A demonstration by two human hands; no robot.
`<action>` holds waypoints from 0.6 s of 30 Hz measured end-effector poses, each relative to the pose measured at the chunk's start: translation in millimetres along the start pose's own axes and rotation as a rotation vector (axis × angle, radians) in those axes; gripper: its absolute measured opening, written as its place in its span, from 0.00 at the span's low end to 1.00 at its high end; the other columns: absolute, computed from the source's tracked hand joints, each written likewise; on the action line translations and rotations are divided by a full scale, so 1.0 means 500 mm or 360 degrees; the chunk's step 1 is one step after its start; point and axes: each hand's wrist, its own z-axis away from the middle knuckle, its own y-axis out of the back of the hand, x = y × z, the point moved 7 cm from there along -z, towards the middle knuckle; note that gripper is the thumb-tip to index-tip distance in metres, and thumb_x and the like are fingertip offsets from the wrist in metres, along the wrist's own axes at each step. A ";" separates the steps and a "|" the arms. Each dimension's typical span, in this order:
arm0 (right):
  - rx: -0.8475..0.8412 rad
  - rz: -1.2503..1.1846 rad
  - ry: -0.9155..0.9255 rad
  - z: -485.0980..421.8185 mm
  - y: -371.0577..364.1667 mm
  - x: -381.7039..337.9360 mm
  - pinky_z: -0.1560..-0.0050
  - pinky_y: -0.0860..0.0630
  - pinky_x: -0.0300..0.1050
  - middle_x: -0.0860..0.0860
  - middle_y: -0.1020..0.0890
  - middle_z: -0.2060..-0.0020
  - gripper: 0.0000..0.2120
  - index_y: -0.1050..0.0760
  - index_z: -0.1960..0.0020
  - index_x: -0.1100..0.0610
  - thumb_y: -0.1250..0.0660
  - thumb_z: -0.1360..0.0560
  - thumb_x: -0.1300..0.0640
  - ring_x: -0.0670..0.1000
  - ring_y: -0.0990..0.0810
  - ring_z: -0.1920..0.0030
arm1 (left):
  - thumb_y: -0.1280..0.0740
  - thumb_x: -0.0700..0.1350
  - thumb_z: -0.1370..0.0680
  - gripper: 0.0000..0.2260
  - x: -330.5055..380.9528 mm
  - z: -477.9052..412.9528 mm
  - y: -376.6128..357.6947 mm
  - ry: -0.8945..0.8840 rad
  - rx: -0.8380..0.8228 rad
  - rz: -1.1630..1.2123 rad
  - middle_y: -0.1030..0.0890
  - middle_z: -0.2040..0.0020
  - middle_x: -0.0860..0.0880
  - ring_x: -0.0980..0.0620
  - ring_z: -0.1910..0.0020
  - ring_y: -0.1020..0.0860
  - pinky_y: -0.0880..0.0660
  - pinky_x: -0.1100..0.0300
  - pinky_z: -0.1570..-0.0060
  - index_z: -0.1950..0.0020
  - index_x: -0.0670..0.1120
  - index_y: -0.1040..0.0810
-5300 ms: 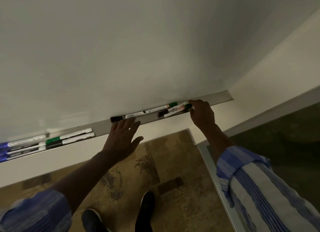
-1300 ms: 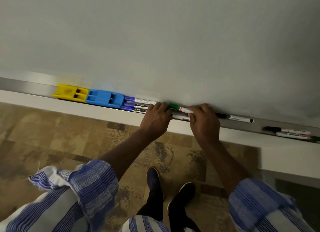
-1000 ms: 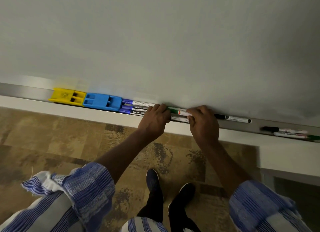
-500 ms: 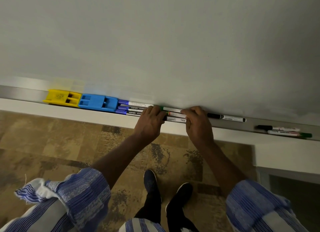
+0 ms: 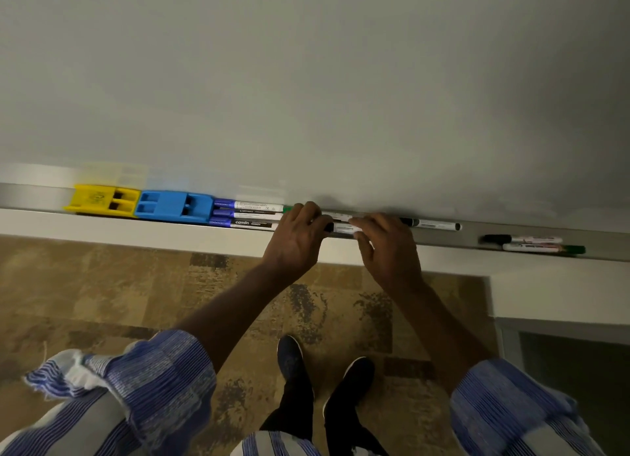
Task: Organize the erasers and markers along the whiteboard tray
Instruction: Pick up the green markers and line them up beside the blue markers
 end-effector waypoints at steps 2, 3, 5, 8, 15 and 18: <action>0.0025 0.0057 -0.0066 0.007 0.013 0.031 0.46 0.27 0.50 0.55 0.17 0.48 0.12 0.19 0.40 0.58 0.34 0.22 0.60 0.57 0.21 0.46 | 0.34 0.44 0.21 0.13 0.014 -0.012 -0.015 0.0028 -0.0037 0.0023 0.23 0.44 0.41 0.43 0.49 0.25 0.25 0.48 0.52 0.38 0.42 0.22; 0.0026 0.0077 -0.0109 0.012 0.020 0.050 0.45 0.27 0.50 0.55 0.17 0.47 0.12 0.19 0.40 0.58 0.34 0.22 0.60 0.57 0.21 0.45 | 0.33 0.47 0.21 0.17 0.017 -0.015 -0.023 0.0051 -0.0069 0.0014 0.23 0.40 0.41 0.42 0.45 0.25 0.25 0.48 0.48 0.34 0.42 0.24; 0.0027 0.0117 -0.0190 0.026 0.035 0.090 0.43 0.26 0.52 0.55 0.17 0.45 0.12 0.19 0.40 0.58 0.34 0.22 0.60 0.58 0.21 0.43 | 0.33 0.52 0.21 0.23 0.019 -0.012 -0.045 0.0070 -0.0187 -0.0055 0.25 0.33 0.42 0.41 0.35 0.27 0.29 0.46 0.39 0.29 0.44 0.28; 0.0059 0.0197 -0.0257 0.054 0.057 0.141 0.43 0.25 0.53 0.56 0.16 0.46 0.12 0.19 0.40 0.59 0.33 0.22 0.61 0.59 0.20 0.44 | 0.39 0.58 0.19 0.28 0.013 0.011 -0.080 0.0040 -0.0391 -0.0193 0.32 0.25 0.43 0.42 0.26 0.35 0.36 0.45 0.30 0.23 0.46 0.35; 0.0082 0.0186 -0.0255 0.060 0.055 0.157 0.47 0.24 0.51 0.58 0.17 0.48 0.15 0.19 0.41 0.60 0.33 0.26 0.67 0.60 0.20 0.46 | 0.46 0.62 0.18 0.33 0.010 0.044 -0.108 0.0082 -0.0502 -0.0289 0.47 0.18 0.42 0.41 0.19 0.50 0.46 0.43 0.22 0.19 0.46 0.46; 0.0069 0.0100 -0.0244 0.056 0.039 0.136 0.45 0.22 0.51 0.58 0.17 0.47 0.16 0.19 0.40 0.60 0.35 0.25 0.68 0.58 0.20 0.45 | 0.46 0.63 0.18 0.34 0.011 0.046 -0.110 0.0118 -0.0517 -0.0296 0.50 0.18 0.42 0.42 0.19 0.52 0.48 0.42 0.22 0.18 0.46 0.48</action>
